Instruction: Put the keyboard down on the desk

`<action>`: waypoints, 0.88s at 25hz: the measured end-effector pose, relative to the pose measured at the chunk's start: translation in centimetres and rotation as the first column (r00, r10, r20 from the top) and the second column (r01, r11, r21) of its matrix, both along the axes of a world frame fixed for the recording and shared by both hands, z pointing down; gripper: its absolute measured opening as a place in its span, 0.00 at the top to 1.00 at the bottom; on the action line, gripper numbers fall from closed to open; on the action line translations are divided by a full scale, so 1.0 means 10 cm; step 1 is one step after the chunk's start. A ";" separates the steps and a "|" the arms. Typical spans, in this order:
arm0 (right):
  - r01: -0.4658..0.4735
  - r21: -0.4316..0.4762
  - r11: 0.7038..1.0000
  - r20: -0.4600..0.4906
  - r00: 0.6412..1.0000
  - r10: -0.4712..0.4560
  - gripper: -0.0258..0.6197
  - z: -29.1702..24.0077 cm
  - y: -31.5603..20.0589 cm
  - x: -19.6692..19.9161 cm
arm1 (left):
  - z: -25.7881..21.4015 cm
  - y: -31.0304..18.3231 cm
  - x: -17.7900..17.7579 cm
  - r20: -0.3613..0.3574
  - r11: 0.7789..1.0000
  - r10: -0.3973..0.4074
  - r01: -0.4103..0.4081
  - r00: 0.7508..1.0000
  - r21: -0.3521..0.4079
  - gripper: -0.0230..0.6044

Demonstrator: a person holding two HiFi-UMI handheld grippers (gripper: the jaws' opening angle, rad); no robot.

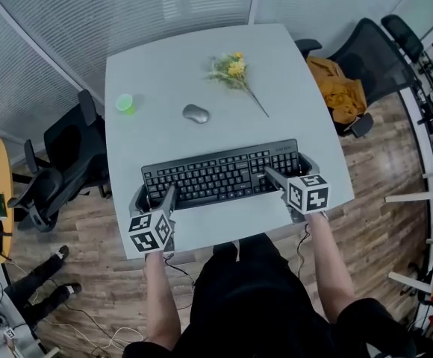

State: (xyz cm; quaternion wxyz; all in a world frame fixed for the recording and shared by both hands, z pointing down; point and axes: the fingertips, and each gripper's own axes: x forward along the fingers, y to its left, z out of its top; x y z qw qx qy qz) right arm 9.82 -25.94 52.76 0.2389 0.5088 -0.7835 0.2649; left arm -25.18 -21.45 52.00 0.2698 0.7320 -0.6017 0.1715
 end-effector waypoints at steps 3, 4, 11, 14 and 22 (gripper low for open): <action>0.016 -0.044 0.999 0.000 1.000 -0.016 0.22 0.17 -0.11 0.00 | 0.16 -0.05 0.02 0.001 0.999 -0.018 0.018 1.000 -0.048 0.42; 0.021 -0.055 0.998 0.000 1.000 -0.021 0.22 0.22 -0.16 0.00 | 0.20 -0.08 0.02 0.001 0.998 -0.023 0.023 1.000 -0.061 0.42; 0.047 -0.138 0.989 0.011 0.999 -0.046 0.22 0.61 -0.47 0.04 | 0.51 -0.32 0.07 0.017 0.989 -0.045 0.047 0.999 -0.138 0.42; 0.056 -0.166 0.985 0.008 0.998 -0.055 0.22 0.78 -0.62 0.05 | 0.67 -0.43 0.09 0.018 0.984 -0.053 0.055 0.998 -0.171 0.42; 0.064 -0.220 0.973 0.005 0.998 -0.064 0.22 1.15 -0.88 0.04 | 1.02 -0.68 0.09 0.016 0.971 -0.062 0.064 0.998 -0.232 0.42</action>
